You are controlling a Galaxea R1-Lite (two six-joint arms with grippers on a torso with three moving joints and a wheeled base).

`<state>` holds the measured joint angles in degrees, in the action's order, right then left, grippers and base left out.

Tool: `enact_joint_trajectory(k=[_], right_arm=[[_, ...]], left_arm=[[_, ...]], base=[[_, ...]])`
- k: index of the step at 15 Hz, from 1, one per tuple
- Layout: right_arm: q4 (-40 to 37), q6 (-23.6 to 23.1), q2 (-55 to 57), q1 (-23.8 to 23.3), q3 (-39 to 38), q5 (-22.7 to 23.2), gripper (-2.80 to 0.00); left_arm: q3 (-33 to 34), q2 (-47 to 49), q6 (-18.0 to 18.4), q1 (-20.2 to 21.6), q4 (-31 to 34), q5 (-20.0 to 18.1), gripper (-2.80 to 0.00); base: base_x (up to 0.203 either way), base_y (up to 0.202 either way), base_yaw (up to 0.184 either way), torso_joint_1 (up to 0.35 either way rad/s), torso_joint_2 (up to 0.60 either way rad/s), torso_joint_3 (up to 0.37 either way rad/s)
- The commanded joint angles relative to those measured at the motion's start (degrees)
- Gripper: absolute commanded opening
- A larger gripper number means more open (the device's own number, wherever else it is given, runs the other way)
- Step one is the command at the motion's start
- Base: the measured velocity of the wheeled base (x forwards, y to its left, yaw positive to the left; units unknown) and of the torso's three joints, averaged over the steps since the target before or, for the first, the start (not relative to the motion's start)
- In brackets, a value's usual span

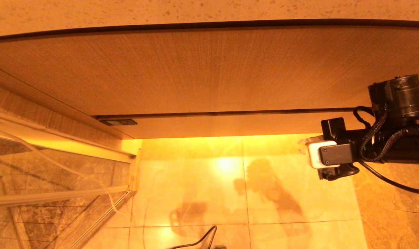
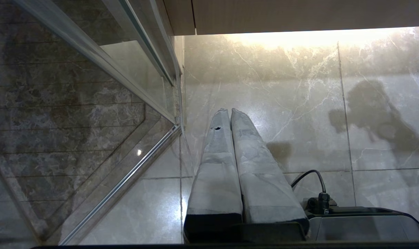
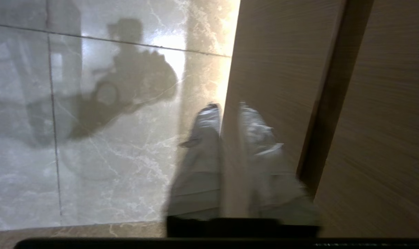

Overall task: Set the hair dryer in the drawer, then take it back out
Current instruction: Pull open the drawer

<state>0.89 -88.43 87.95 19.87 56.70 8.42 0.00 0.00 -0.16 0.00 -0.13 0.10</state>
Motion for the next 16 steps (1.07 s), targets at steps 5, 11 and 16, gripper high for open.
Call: enact_joint_trajectory(k=[5, 11, 16], right_arm=[[6.6, -1.7, 0.9, 0.6, -4.4, -2.5, 0.00], [12.5, -0.9, 0.6, 2.1, -10.0, -4.0, 0.00], [24.9, 2.3, 0.8, 5.3, -18.9, -10.8, 0.00]], left_arm=[[0.0, 0.0, 0.0, 0.0, 0.0, 0.0, -2.80], [0.0, 0.0, 0.0, 0.0, 0.0, 0.0, -2.80], [0.0, 0.0, 0.0, 0.0, 0.0, 0.0, -2.80]], base=[[0.000, 0.000, 0.000, 0.000, 0.00, 0.000], [0.000, 0.000, 0.000, 0.000, 0.00, 0.000], [0.000, 0.000, 0.000, 0.000, 0.00, 0.000]])
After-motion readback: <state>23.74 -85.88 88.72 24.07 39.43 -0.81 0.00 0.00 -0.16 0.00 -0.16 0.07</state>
